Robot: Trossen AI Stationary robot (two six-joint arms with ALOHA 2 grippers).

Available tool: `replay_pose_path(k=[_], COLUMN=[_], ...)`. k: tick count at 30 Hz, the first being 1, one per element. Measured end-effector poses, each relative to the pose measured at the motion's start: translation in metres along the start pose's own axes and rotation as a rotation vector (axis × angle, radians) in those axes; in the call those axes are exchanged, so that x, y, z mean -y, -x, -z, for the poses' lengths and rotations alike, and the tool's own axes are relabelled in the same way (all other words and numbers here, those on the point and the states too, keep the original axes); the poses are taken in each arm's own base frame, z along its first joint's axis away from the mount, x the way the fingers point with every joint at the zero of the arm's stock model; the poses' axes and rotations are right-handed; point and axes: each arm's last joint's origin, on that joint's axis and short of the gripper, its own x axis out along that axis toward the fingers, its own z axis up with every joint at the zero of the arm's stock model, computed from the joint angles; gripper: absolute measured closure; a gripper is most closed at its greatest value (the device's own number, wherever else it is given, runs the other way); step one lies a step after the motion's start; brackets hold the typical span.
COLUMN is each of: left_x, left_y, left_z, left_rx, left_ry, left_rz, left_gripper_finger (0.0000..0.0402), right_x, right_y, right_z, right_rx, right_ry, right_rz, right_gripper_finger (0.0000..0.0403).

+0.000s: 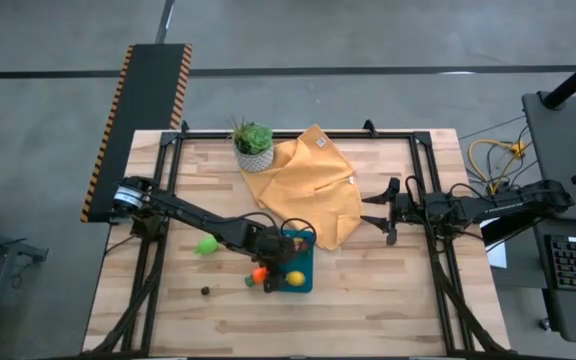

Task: Pick and placing Produce into tupperware
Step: Put the red cherry into the bin

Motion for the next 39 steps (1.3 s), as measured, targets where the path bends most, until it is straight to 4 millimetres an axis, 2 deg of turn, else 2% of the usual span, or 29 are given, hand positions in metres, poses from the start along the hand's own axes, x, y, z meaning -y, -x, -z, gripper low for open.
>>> replay_pose_path(k=[5, 12, 15, 19, 22, 26, 35, 39], left_x=[0.000, 0.015, 0.017, 0.015, 0.012, 0.013, 0.017, 0.012], left_y=[0.003, 0.027, 0.042, 0.067, 0.086, 0.106, 0.125, 0.130], left_z=[-0.006, -0.033, -0.041, -0.047, -0.046, -0.038, -0.022, -0.013], left_rx=[0.031, 0.156, 0.231, 0.369, 0.445, 0.496, 0.633, 0.680], left_ry=[-0.055, -0.248, -0.274, -0.262, -0.231, -0.222, -0.248, -0.228], left_rz=[0.009, 0.034, -0.041, -0.242, -0.380, -0.426, -0.476, -0.507], left_gripper_finger=[0.0166, 0.0166, 0.0166, 0.0166, 0.0166, 0.0166, 0.0166, 0.0166], right_x=[0.000, 0.000, 0.000, 0.000, 0.000, 0.000, 0.000, 0.000], right_y=[0.000, 0.000, 0.000, 0.000, 0.000, 0.000, 0.000, 0.000], right_z=[0.000, 0.000, 0.000, 0.000, 0.000, 0.000, 0.001, 0.001], right_rx=[0.000, 0.000, 0.000, -0.001, -0.002, -0.004, -0.007, -0.007], right_ry=[0.000, 0.000, 0.000, 0.000, 0.000, 0.001, 0.002, 0.002], right_rz=[0.000, 0.000, 0.000, 0.000, 0.000, 0.000, 0.000, 0.000], right_gripper_finger=[0.0175, 0.0175, 0.0175, 0.0175, 0.0175, 0.0175, 0.0175, 0.0175])
